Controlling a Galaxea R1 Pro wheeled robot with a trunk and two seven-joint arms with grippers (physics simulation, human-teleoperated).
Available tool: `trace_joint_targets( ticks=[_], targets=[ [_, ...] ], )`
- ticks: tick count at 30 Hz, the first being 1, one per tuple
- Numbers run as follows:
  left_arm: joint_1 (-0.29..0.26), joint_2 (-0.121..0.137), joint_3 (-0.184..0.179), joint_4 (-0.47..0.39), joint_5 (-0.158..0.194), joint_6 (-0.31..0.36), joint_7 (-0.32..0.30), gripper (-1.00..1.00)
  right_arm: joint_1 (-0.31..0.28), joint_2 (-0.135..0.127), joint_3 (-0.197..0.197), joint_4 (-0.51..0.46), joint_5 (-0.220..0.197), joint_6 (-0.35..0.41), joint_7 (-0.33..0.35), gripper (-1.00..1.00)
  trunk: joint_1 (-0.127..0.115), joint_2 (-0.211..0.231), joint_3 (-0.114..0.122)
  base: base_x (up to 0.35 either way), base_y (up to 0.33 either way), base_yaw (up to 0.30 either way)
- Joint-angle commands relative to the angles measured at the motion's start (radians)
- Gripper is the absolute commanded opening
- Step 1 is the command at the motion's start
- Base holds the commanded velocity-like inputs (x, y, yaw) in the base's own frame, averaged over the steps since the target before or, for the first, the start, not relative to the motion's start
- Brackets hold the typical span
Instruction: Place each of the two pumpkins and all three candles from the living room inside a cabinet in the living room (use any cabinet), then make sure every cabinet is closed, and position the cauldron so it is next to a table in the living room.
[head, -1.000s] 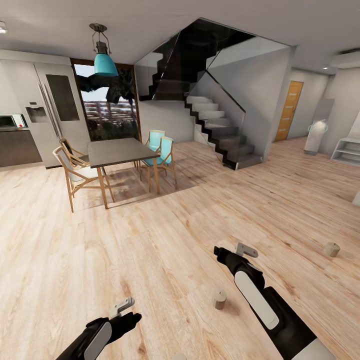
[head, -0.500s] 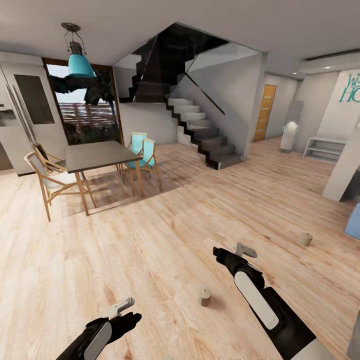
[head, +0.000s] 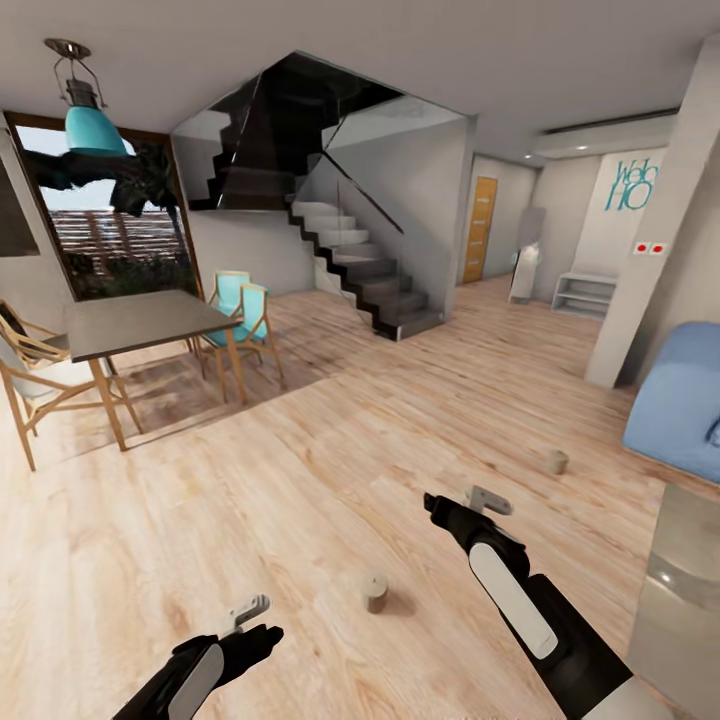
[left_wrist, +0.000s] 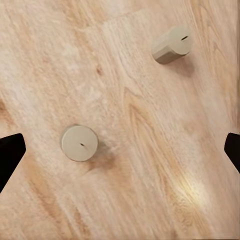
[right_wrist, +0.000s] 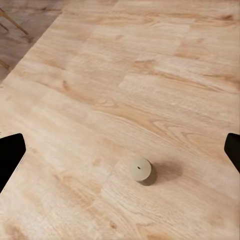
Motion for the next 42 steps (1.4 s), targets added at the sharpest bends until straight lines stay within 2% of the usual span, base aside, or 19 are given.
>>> trace_joint_targets(
  ticks=[1, 7, 23, 28, 31, 37, 42],
  targets=[
    [0.000, 0.001, -0.007, -0.003, 0.010, 0.002, 0.008, 1.00, -0.001, -0.001, 0.002, -0.001, -0.005, 0.003, 0.005, 1.00, 0.000, -0.001, 0.000, 0.000, 0.000, -0.242],
    [0.000, 0.002, -0.007, -0.003, 0.010, 0.002, 0.008, 1.00, -0.001, 0.001, 0.002, 0.000, -0.005, 0.006, 0.032, 1.00, 0.000, -0.001, 0.004, 0.000, 0.000, -0.162],
    [0.000, 0.002, -0.002, -0.003, 0.012, 0.002, 0.023, 1.00, -0.001, 0.002, 0.002, 0.001, -0.005, 0.006, 0.034, 1.00, 0.000, -0.001, 0.004, 0.000, 0.000, -0.005],
    [0.000, 0.002, -0.002, -0.003, 0.013, -0.020, 0.024, 1.00, -0.001, 0.002, 0.002, 0.001, -0.005, 0.007, 0.033, 1.00, 0.000, -0.001, 0.004, 0.000, 0.000, 0.000],
    [0.000, 0.001, -0.002, 0.000, 0.013, -0.025, 0.033, 1.00, -0.001, 0.002, 0.002, 0.000, -0.005, 0.007, 0.033, 1.00, 0.011, -0.022, -0.005, 0.000, 0.000, 0.000],
    [0.000, -0.001, -0.001, 0.009, 0.012, -0.051, 0.130, 1.00, -0.001, 0.002, 0.004, -0.015, -0.003, 0.009, 0.029, 1.00, 0.034, -0.064, -0.024, 0.000, 0.000, 0.000],
    [0.000, -0.005, 0.000, 0.010, 0.012, -0.057, 0.140, 1.00, -0.001, 0.002, 0.007, -0.027, -0.002, 0.042, 0.028, 1.00, 0.054, -0.099, -0.040, 0.000, 0.000, 0.000]
  ],
)
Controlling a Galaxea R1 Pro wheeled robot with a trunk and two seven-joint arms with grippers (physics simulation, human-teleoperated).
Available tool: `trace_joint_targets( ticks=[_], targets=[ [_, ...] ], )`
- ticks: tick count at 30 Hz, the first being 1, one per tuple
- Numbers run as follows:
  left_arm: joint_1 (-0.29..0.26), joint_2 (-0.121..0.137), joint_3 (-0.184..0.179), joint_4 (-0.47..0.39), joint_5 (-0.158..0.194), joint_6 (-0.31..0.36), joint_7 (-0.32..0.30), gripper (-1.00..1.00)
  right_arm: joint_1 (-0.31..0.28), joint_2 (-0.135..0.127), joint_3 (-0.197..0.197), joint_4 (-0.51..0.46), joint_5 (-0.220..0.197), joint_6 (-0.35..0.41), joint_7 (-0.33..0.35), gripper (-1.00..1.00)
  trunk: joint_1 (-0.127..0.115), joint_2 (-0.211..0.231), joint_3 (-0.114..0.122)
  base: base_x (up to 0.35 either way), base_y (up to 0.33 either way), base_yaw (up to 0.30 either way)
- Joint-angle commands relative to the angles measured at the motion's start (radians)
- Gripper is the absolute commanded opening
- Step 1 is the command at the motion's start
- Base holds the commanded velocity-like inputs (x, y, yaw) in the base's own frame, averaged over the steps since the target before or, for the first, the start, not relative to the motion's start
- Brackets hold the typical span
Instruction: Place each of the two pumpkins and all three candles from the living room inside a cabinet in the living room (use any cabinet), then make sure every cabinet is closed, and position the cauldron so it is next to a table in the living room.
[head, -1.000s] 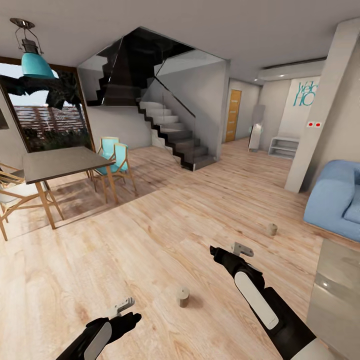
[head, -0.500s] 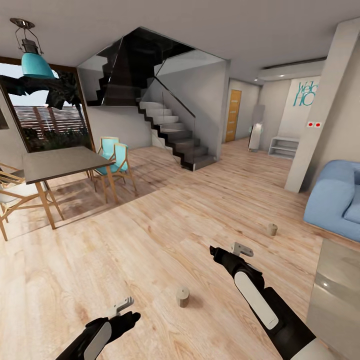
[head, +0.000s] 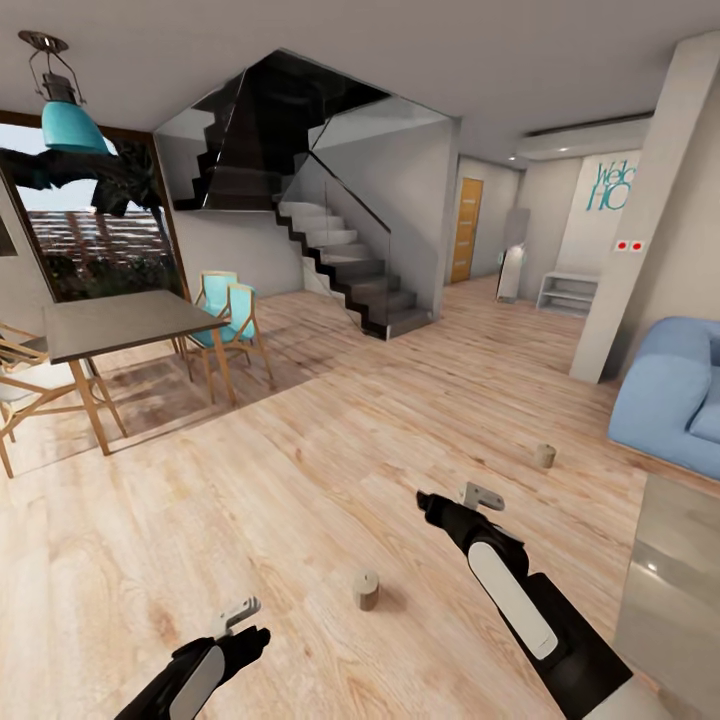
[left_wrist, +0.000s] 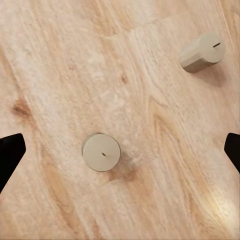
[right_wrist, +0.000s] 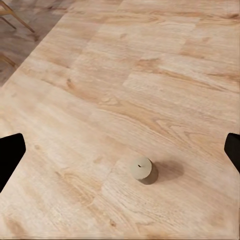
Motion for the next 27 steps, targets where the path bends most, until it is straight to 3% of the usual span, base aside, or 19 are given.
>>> trace_joint_targets(
  ticks=[1, 6, 11, 14, 19, 24, 27],
  targets=[
    [0.000, 0.000, -0.008, -0.002, 0.010, 0.002, 0.010, 1.00, -0.001, -0.001, 0.003, -0.012, -0.006, 0.023, -0.007, 1.00, 0.004, -0.008, -0.004, 0.000, 0.000, 0.000],
    [0.000, -0.003, -0.009, -0.002, 0.010, 0.001, 0.011, 1.00, -0.001, 0.000, 0.005, -0.086, -0.015, 0.105, 0.001, 1.00, 0.023, -0.043, -0.020, 0.000, 0.000, 0.000],
    [0.000, -0.005, -0.010, -0.002, 0.009, 0.000, 0.011, 1.00, -0.001, -0.001, 0.008, -0.098, -0.055, 0.117, 0.038, 1.00, 0.042, -0.078, -0.036, 0.000, 0.000, 0.000],
    [0.000, -0.007, -0.010, -0.002, 0.009, 0.000, 0.011, 1.00, -0.001, -0.002, 0.008, -0.097, -0.061, 0.120, 0.091, 1.00, 0.054, -0.099, -0.045, 0.000, 0.000, 0.000],
    [0.000, -0.007, -0.010, -0.002, 0.009, 0.000, 0.011, 1.00, -0.001, -0.001, 0.008, -0.096, -0.069, 0.121, 0.125, 1.00, 0.073, -0.134, -0.061, 0.000, 0.000, 0.000],
    [0.000, -0.007, -0.011, -0.002, 0.009, 0.000, 0.011, 1.00, -0.001, -0.002, 0.018, -0.105, -0.184, 0.122, 0.163, 1.00, 0.092, -0.169, -0.076, 0.000, 0.000, 0.000],
    [0.000, -0.007, -0.011, -0.002, 0.010, 0.000, 0.011, 1.00, -0.001, -0.001, 0.038, -0.116, -0.205, 0.120, 0.167, 1.00, 0.104, -0.190, -0.086, 0.000, 0.000, 0.000]
  ],
)
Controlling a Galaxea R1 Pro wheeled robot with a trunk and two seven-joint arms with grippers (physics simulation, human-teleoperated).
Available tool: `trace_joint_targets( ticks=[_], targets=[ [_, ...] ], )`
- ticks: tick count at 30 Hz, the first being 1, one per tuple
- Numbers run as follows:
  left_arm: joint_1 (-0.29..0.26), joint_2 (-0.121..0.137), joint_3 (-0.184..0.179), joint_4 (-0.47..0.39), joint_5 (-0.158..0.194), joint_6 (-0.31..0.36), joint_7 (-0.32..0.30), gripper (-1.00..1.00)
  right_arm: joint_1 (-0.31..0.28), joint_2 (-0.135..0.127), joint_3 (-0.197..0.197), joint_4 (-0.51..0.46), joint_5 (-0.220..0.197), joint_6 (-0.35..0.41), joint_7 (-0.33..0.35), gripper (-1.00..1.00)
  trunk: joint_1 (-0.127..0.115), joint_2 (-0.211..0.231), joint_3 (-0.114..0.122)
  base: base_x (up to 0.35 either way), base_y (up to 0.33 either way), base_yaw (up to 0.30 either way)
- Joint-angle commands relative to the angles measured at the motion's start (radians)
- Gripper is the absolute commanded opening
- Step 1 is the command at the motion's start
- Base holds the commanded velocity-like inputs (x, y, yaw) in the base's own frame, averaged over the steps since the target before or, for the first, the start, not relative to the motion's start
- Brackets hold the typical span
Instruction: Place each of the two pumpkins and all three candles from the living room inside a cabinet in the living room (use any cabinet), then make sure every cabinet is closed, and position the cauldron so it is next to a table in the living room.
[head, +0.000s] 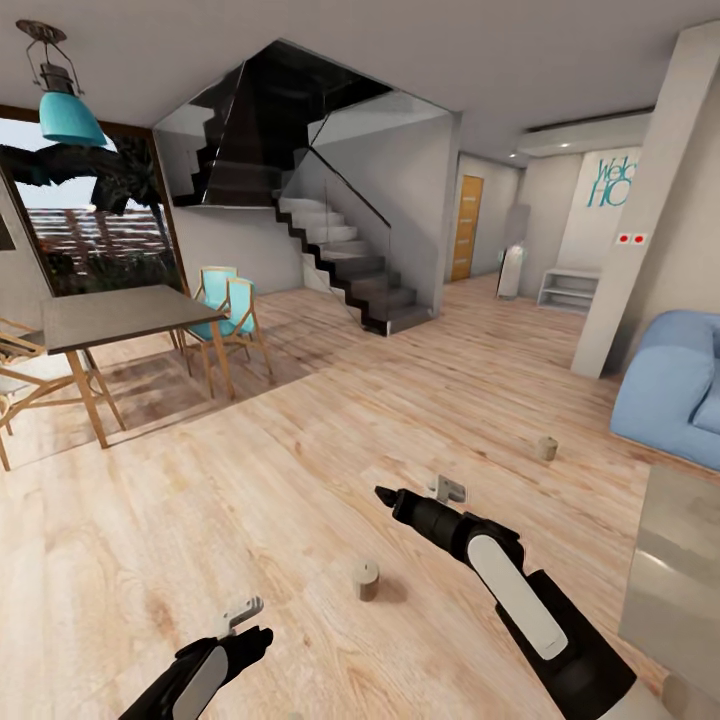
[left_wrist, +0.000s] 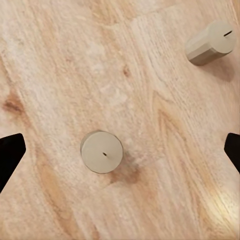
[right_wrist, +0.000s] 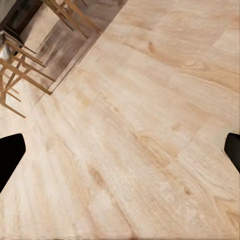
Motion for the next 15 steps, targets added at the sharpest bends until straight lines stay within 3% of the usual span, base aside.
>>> trace_joint_targets(
  ticks=[1, 9, 15],
  targets=[
    [0.000, 0.002, -0.008, -0.002, 0.011, 0.002, 0.010, 1.00, -0.001, -0.001, 0.011, -0.005, -0.015, -0.001, -0.008, 1.00, 0.004, -0.008, -0.004, 0.000, 0.000, 0.000],
    [0.000, 0.002, -0.008, -0.002, 0.011, 0.002, 0.010, 1.00, 0.000, 0.001, 0.023, 0.000, -0.020, -0.010, 0.055, 1.00, 0.035, -0.064, -0.029, 0.000, 0.000, 0.000],
    [0.000, 0.002, -0.008, -0.002, 0.011, 0.002, 0.008, 1.00, 0.002, 0.002, 0.059, -0.002, -0.019, -0.019, 0.063, 1.00, 0.058, -0.106, -0.048, 0.000, 0.000, 0.000]
  ],
)
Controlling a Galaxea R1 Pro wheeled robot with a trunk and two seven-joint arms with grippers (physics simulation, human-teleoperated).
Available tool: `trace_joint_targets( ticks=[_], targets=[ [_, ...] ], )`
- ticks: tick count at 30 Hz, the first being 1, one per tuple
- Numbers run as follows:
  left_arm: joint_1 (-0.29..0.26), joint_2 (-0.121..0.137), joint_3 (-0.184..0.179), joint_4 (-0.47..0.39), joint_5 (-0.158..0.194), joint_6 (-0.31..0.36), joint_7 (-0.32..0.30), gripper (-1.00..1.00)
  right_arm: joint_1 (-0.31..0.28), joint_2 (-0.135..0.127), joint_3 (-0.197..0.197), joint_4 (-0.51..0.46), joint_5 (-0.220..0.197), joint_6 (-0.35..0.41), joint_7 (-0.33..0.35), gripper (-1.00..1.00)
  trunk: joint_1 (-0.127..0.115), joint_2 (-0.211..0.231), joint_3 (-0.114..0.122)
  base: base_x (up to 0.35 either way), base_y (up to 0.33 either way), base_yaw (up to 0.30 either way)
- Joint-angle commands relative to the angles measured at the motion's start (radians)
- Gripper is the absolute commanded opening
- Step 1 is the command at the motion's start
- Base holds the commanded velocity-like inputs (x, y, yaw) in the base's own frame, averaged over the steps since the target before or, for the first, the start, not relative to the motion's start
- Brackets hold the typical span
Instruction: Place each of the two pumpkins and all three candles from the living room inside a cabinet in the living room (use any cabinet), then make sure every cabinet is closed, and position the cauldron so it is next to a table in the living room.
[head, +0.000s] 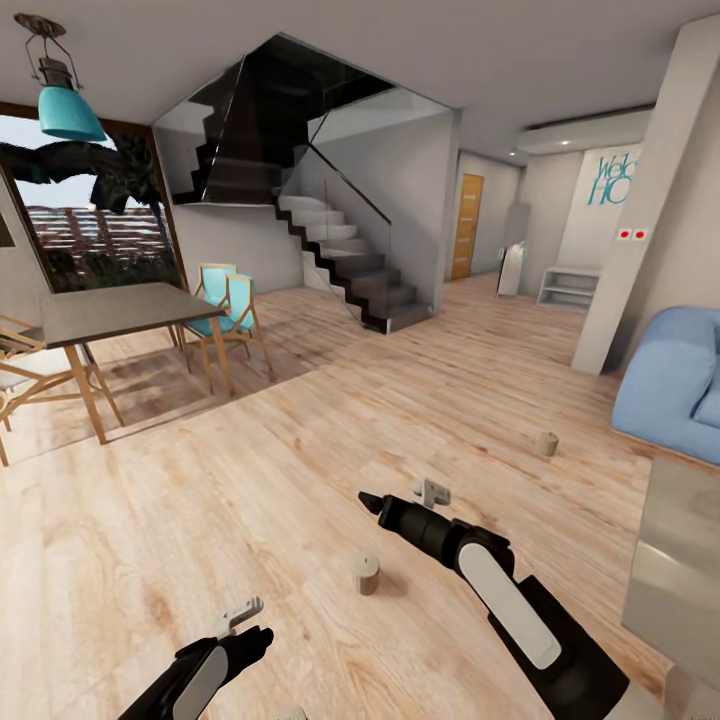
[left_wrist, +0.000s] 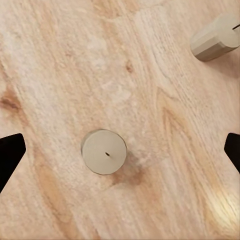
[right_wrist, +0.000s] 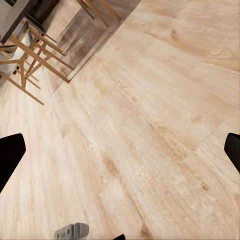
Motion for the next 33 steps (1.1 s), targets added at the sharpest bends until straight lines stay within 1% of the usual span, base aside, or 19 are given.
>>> trace_joint_targets(
  ticks=[1, 33],
  targets=[
    [0.000, 0.002, -0.008, -0.002, 0.011, 0.002, 0.010, 1.00, -0.001, -0.001, 0.004, -0.001, -0.010, -0.001, -0.010, 1.00, 0.004, -0.008, -0.004, 0.000, 0.000, 0.000],
    [0.000, 0.003, -0.009, -0.001, 0.012, 0.001, 0.011, 1.00, -0.001, -0.001, 0.007, 0.006, -0.010, -0.001, -0.009, 1.00, 0.127, -0.232, -0.105, 0.000, 0.000, 0.000]
  ],
)
